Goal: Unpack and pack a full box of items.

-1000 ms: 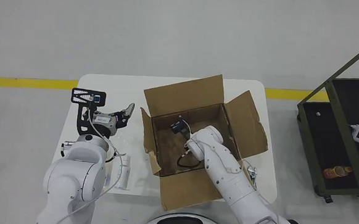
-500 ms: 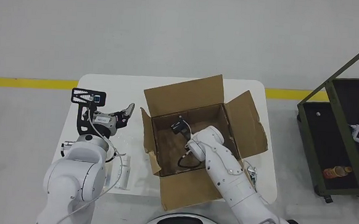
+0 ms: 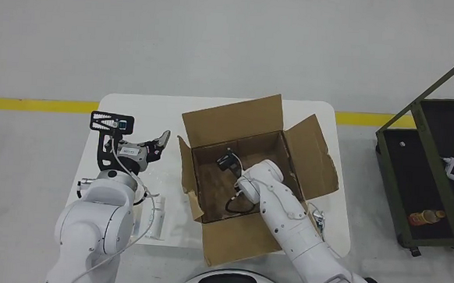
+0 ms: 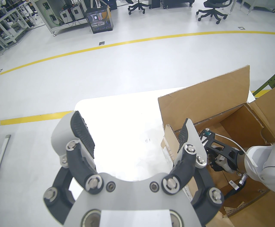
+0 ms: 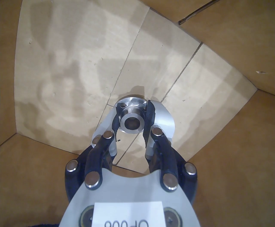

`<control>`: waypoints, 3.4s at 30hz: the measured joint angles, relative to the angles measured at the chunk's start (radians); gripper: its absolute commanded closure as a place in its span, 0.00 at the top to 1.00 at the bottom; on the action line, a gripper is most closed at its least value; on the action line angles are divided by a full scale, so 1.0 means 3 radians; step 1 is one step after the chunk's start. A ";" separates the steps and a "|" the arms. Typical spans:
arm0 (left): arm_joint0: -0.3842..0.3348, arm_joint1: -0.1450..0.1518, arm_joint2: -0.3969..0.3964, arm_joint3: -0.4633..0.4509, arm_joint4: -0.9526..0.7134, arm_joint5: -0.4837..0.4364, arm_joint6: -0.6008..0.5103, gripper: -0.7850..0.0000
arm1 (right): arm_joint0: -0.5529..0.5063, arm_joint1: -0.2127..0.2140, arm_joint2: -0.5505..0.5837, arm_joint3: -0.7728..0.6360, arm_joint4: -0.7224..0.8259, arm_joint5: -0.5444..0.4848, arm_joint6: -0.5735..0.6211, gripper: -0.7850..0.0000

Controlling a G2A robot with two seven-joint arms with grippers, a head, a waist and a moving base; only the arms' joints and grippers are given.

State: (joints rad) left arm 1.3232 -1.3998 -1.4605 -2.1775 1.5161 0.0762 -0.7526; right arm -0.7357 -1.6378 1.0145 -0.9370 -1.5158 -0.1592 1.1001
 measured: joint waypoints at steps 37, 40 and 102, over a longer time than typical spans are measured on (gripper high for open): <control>0.0000 0.0000 0.0000 0.0000 0.0000 0.0000 0.0000 1.00 | -0.0739 0.0223 0.0670 -0.2288 -0.0145 -0.0126 0.0267 0.00; 0.0000 0.0000 0.0000 0.0000 0.0000 0.0000 0.0000 1.00 | -0.0737 0.0223 0.0669 -0.2287 -0.0144 -0.0126 0.0266 0.00; 0.0000 0.0000 0.0000 0.0000 0.0000 0.0000 0.0000 1.00 | -0.1790 0.0546 0.2393 -0.4163 0.0089 0.0079 0.1350 0.00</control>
State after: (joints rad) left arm 1.3232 -1.3998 -1.4605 -2.1775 1.5161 0.0762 -0.7526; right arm -1.2728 -1.4741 1.7326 -2.1861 -1.4890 -0.1354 1.5050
